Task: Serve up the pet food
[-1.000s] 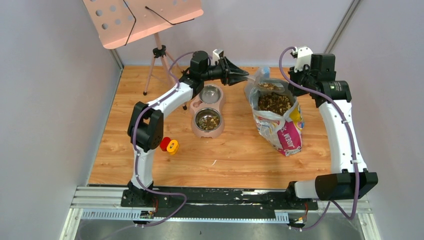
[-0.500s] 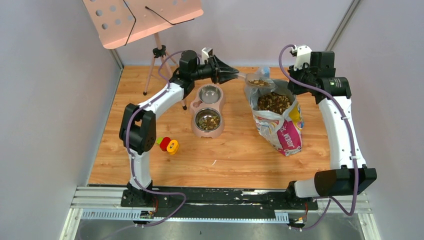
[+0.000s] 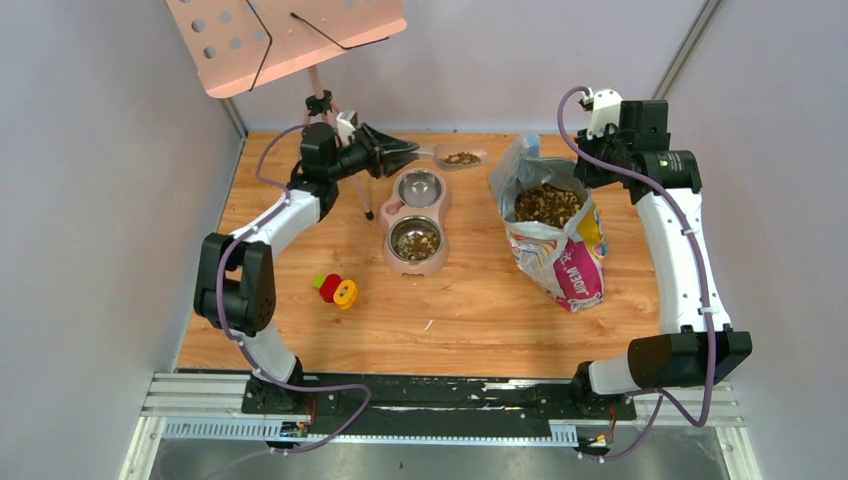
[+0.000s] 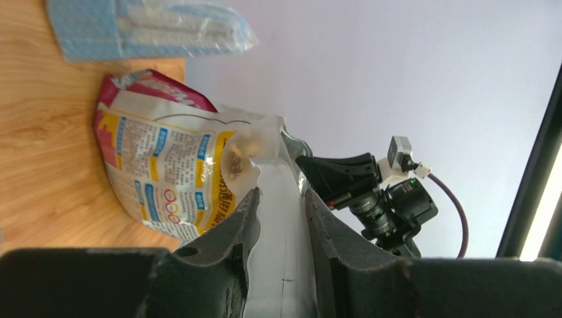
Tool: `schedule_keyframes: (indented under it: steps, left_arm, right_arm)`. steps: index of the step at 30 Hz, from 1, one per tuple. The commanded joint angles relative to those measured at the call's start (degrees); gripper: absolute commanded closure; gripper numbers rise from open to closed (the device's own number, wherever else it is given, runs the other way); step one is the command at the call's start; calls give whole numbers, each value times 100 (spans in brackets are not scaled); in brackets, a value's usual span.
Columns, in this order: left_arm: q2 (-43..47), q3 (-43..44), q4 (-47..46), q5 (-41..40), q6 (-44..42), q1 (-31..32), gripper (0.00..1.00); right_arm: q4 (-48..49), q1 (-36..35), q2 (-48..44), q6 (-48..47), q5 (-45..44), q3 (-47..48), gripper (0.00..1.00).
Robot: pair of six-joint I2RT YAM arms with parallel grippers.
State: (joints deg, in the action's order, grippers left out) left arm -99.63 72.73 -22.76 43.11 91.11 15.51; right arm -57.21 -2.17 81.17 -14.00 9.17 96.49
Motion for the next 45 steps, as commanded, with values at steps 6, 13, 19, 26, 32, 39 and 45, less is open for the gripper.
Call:
schedule_keyframes:
  steps: [6, 13, 19, 26, 32, 39, 45]
  left_arm:
    - [1061, -1115, -761, -385, -682, -627, 100]
    - [1578, -1896, -553, -738, -1234, -990, 100]
    - [1852, -2383, -325, -925, -1470, -1352, 100]
    - [1837, -2441, 129, -1152, -1741, -1498, 100]
    - [1591, -2329, 316, -1476, -1903, -1507, 100]
    - [1454, -2310, 667, -1826, -2122, -1516, 100]
    - [1239, -2191, 781, -1942, -2232, -1509, 100]
  right_arm:
    - [388, 24, -69, 18, 147, 310, 100]
    - [430, 24, -108, 20, 213, 205, 100]
    - [455, 24, -118, 12, 219, 186, 100]
    - [486, 24, -119, 58, 211, 152, 100]
    - [485, 24, -174, 40, 224, 75, 100]
    - [498, 24, -294, 29, 158, -32, 100]
    - [513, 24, -415, 31, 92, -130, 100]
